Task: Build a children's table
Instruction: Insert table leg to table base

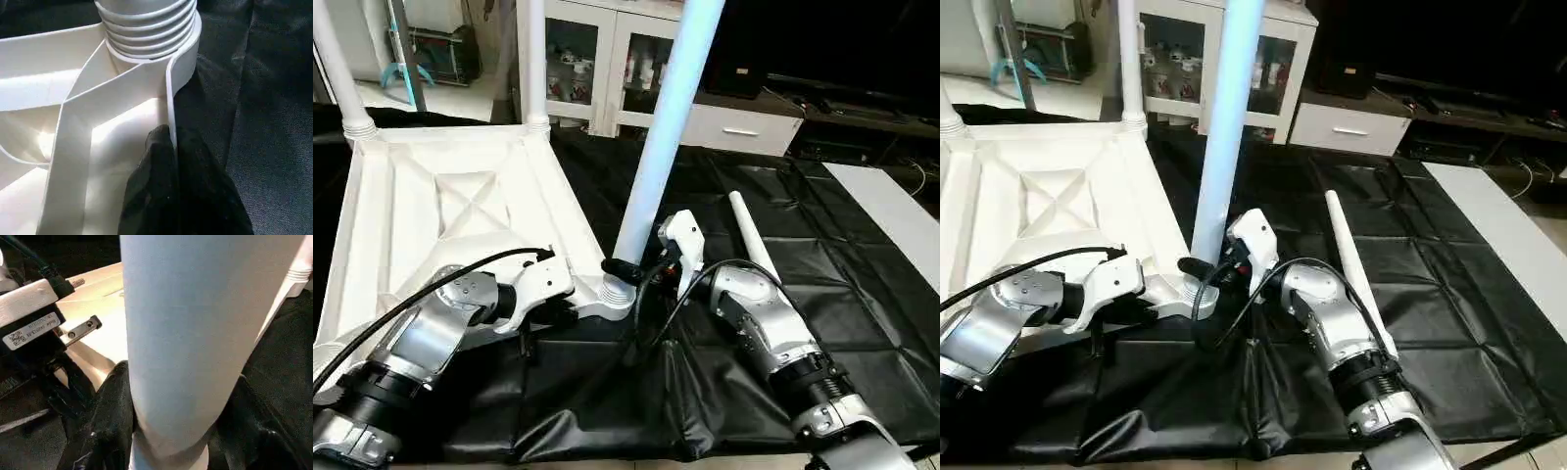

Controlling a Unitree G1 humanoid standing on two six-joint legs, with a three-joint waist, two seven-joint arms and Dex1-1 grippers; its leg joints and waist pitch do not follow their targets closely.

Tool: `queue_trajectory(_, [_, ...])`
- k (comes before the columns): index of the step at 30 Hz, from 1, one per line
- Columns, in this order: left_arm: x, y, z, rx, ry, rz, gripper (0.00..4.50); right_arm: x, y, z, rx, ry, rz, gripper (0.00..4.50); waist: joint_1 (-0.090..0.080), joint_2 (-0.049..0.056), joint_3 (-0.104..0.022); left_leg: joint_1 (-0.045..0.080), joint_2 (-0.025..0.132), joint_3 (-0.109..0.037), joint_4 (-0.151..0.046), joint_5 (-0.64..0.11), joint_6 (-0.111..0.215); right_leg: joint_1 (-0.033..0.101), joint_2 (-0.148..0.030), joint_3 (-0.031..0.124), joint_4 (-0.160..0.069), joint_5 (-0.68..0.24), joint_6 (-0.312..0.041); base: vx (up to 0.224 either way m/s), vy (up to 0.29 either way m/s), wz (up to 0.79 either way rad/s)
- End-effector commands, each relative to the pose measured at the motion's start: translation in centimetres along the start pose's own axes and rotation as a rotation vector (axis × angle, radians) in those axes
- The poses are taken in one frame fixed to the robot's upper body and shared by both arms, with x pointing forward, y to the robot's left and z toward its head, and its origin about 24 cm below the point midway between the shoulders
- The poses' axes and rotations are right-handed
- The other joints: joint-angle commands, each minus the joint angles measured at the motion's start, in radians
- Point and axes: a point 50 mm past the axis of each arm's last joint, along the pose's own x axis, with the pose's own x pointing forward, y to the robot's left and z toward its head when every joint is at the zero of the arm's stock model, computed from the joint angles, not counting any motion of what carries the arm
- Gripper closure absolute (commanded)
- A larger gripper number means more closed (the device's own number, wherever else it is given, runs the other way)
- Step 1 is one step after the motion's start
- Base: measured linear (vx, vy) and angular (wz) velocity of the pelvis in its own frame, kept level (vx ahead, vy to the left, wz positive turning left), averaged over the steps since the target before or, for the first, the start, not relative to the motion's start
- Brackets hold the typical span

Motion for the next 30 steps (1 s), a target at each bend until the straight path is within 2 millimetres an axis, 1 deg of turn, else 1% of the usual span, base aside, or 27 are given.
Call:
queue_trajectory(1, [1.9,-1.3,2.4,0.036,-0.087,-0.039,4.5,-2.8,-2.0,-5.9,0.094,0.272,-0.295,2.66,-0.012,0.029,-0.009,0.042,0.06,-0.05,-0.113,-0.76,-0.122,-0.041,-0.048,0.017,-0.094,-0.549,-0.092,0.0,0.0,0.0])
queue_trajectory(3, [2.9,-0.9,3.6,-0.016,-0.119,0.034,4.5,-2.7,-2.7,-6.0,0.086,0.272,-0.442,2.66,-0.021,0.028,-0.005,0.047,0.057,-0.051,-0.112,-0.789,-0.129,-0.045,-0.044,0.008,-0.1,-0.594,-0.082,0.0,0.0,0.0])
queue_trajectory(4, [3.5,-0.5,4.5,-0.051,-0.135,0.078,4.5,-2.6,-3.0,-6.1,0.074,0.282,-0.526,2.66,-0.024,0.029,-0.005,0.05,0.054,-0.053,-0.111,-0.806,-0.13,-0.041,-0.04,-0.004,-0.104,-0.615,-0.073,0.0,0.0,0.0])
queue_trajectory(5, [4.2,-0.1,5.6,-0.091,-0.15,0.127,4.5,-2.4,-3.3,-6.2,0.063,0.298,-0.619,2.66,-0.028,0.03,-0.004,0.048,0.053,-0.055,-0.114,-0.818,-0.131,-0.038,-0.038,-0.01,-0.104,-0.616,-0.071,-0.054,0.022,-0.08])
queue_trajectory(6, [4.2,-0.1,5.7,-0.096,-0.152,0.132,4.5,-2.4,-3.3,-6.2,0.064,0.299,-0.626,2.66,-0.034,0.034,-0.004,0.041,0.054,-0.057,-0.125,-0.834,-0.132,-0.024,-0.034,-0.021,-0.1,-0.594,-0.071,-0.054,0.023,-0.08])
queue_trajectory(7, [4.7,0.3,6.6,-0.135,-0.166,0.176,4.5,-2.2,-3.4,-6.3,0.072,0.307,-0.687,2.66,-0.035,0.041,-0.002,0.038,0.056,-0.056,-0.137,-0.859,-0.136,-0.017,-0.027,-0.031,-0.094,-0.572,-0.072,-0.054,0.023,-0.08])
queue_trajectory(8, [4.9,0.5,7.1,-0.151,-0.171,0.195,4.5,-2.1,-3.4,-6.3,0.08,0.31,-0.711,2.66,-0.035,0.047,-0.001,0.017,0.062,-0.042,-0.17,-0.885,-0.133,0.011,-0.016,-0.052,-0.063,-0.477,-0.089,-0.063,0.015,-0.04])
queue_trajectory(9, [5.2,0.7,7.6,-0.168,-0.175,0.214,4.5,-2.0,-3.5,-6.3,0.09,0.313,-0.735,2.66,-0.01,0.045,-0.006,-0.015,0.072,-0.013,-0.217,-0.873,-0.108,0.053,-0.001,-0.053,0.016,-0.355,-0.097,-0.091,-0.02,0.14])
queue_trajectory(10, [5.5,1.1,8.4,-0.195,-0.188,0.264,4.5,-1.7,-3.5,-6.2,0.075,0.315,-0.764,2.66,0.011,0.049,-0.003,-0.033,0.076,0.016,-0.247,-0.873,-0.106,0.063,0.007,-0.055,0.07,-0.307,-0.103,-0.091,-0.02,0.14])
queue_trajectory(11, [5.7,1.4,9.1,-0.21,-0.196,0.297,4.5,-1.4,-3.5,-6.0,0.064,0.317,-0.785,2.66,0.014,0.002,-0.016,0.018,0.055,0.056,-0.204,-0.712,-0.089,0.018,-0.008,-0.02,0.024,-0.352,-0.094,-0.009,-0.103,0.29])
queue_trajectory(12, [6.2,1.8,10.7,-0.237,-0.226,0.366,4.5,-0.8,-3.6,-5.7,0.042,0.317,-0.841,2.66,0.015,-0.042,0.003,0.158,0.009,0.024,0.082,-0.442,-0.041,-0.154,-0.119,0.021,-0.215,-0.894,-0.024,0.051,-0.084,0.03])
queue_trajectory(13, [6.2,1.7,10.9,-0.237,-0.229,0.366,4.5,-0.8,-3.6,-5.6,0.043,0.317,-0.847,2.66,0.003,-0.023,0.018,0.117,0.021,-0.015,0.094,-0.311,-0.015,-0.12,-0.181,0.061,-0.221,-1.022,-0.029,0.051,-0.084,0.03])
queue_trajectory(14, [6.5,1.6,11.8,-0.239,-0.25,0.366,4.5,-0.5,-3.6,-5.5,0.053,0.319,-0.879,2.66,0.015,-0.008,-0.016,-0.037,0.037,-0.068,-0.016,-0.137,-0.024,0.072,-0.154,0.049,-0.096,-0.788,-0.058,0.107,0.043,-0.36])
queue_trajectory(15, [6.6,1.6,12.1,-0.242,-0.253,0.366,4.5,-0.4,-3.6,-5.6,0.057,0.321,-0.89,2.66,0.014,0.012,-0.025,0.027,0.056,-0.05,-0.071,-0.115,-0.084,0.003,-0.038,-0.01,-0.04,-0.29,-0.095,0.099,0.049,-0.24])
queue_trajectory(16, [6.6,1.5,12.2,-0.242,-0.255,0.366,4.5,-0.3,-3.6,-5.5,0.06,0.319,-0.893,2.66,0.001,0.017,-0.037,0.053,0.052,-0.044,-0.061,-0.087,-0.092,-0.009,-0.025,-0.012,-0.014,-0.056,-0.126,0.104,0.041,-0.07])
queue_trajectory(17, [6.8,1.4,12.7,-0.243,-0.258,0.368,4.5,0.1,-3.6,-5.4,0.09,0.304,-0.917,2.66,-0.006,0.02,-0.024,0.045,0.044,-0.027,-0.07,-0.117,-0.076,-0.006,-0.015,-0.011,-0.016,0.125,-0.187,0.007,-0.015,0.22])
queue_trajectory(18, [6.8,1.4,12.8,-0.242,-0.258,0.366,4.5,0.3,-3.5,-5.2,0.1,0.293,-0.917,2.66,-0.014,0.004,-0.013,0.029,0.042,-0.021,-0.083,-0.317,-0.05,-0.002,-0.019,-0.007,-0.041,-0.106,-0.177,0.017,-0.043,0.31])
queue_trajectory(19, [6.8,1.4,12.8,-0.241,-0.258,0.365,4.5,0.4,-3.5,-5.2,0.104,0.289,-0.916,2.66,-0.019,0.009,-0.009,0.05,0.04,-0.021,-0.077,-0.507,-0.054,-0.035,-0.027,-0.005,-0.072,-0.378,-0.138,0.0,0.0,0.0])
queue_trajectory(20, [6.8,1.3,12.7,-0.241,-0.256,0.362,4.5,0.6,-3.5,-4.9,0.128,0.262,-0.909,2.66,-0.023,0.011,-0.014,0.052,0.04,-0.024,-0.075,-0.541,-0.059,-0.04,-0.03,-0.004,-0.077,-0.425,-0.126,0.02,-0.054,0.15])
queue_trajectory(21, [6.7,1.4,12.7,-0.241,-0.255,0.365,4.5,0.7,-3.5,-4.8,0.122,0.255,-0.908,2.66,-0.027,0.011,-0.02,0.036,0.042,-0.03,-0.079,-0.53,-0.062,-0.029,-0.036,-0.002,-0.077,-0.422,-0.113,0.0,0.0,0.0])
queue_trajectory(22, [6.7,1.4,12.6,-0.242,-0.255,0.368,4.5,0.7,-3.5,-4.7,0.117,0.252,-0.907,2.66,-0.027,0.009,-0.02,0.026,0.044,-0.03,-0.082,-0.489,-0.059,-0.024,-0.039,-0.002,-0.077,-0.384,-0.109,0.0,0.0,0.0])
queue_trajectory(24, [6.6,1.6,12.4,-0.246,-0.247,0.38,4.5,0.8,-3.6,-4.6,0.117,0.241,-0.906,2.66,-0.025,0.007,-0.022,0.023,0.045,-0.024,-0.081,-0.433,-0.055,-0.023,-0.041,0.001,-0.074,-0.329,-0.117,0.0,0.0,0.0])
queue_trajectory(25, [6.6,1.7,12.3,-0.249,-0.244,0.384,4.5,0.8,-3.6,-4.5,0.116,0.239,-0.909,2.66,-0.025,0.008,-0.022,0.019,0.045,-0.021,-0.081,-0.399,-0.054,-0.02,-0.039,0.002,-0.069,-0.296,-0.126,0.0,0.0,0.0])
queue_trajectory(26, [6.5,1.8,12.2,-0.252,-0.238,0.39,4.5,1.0,-3.6,-4.5,0.119,0.231,-0.905,2.66,-0.026,0.006,-0.023,0.017,0.046,-0.02,-0.081,-0.386,-0.053,-0.019,-0.04,0.002,-0.068,-0.283,-0.13,0.0,0.0,0.0])
queue_trajectory(28, [6.5,1.8,12.1,-0.255,-0.232,0.395,4.5,1.1,-3.6,-4.4,0.126,0.219,-0.893,2.66,-0.026,0.009,-0.024,0.011,0.048,-0.02,-0.082,-0.356,-0.054,-0.013,-0.04,0.003,-0.062,-0.248,-0.142,0.0,0.0,0.0])
queue_trajectory(29, [6.4,1.9,12.0,-0.257,-0.231,0.396,4.5,1.2,-3.6,-4.3,0.124,0.217,-0.89,2.66,-0.026,0.013,-0.024,0.009,0.049,-0.018,-0.082,-0.335,-0.059,-0.011,-0.037,0.003,-0.058,-0.214,-0.151,0.0,0.0,0.0])
queue_trajectory(30, [6.4,1.9,11.9,-0.257,-0.229,0.397,4.5,1.4,-3.5,-4.1,0.134,0.197,-0.852,2.66,-0.026,0.011,-0.025,0.01,0.049,-0.016,-0.081,-0.318,-0.064,-0.009,-0.034,0.003,-0.054,-0.184,-0.157,0.0,0.0,0.0])
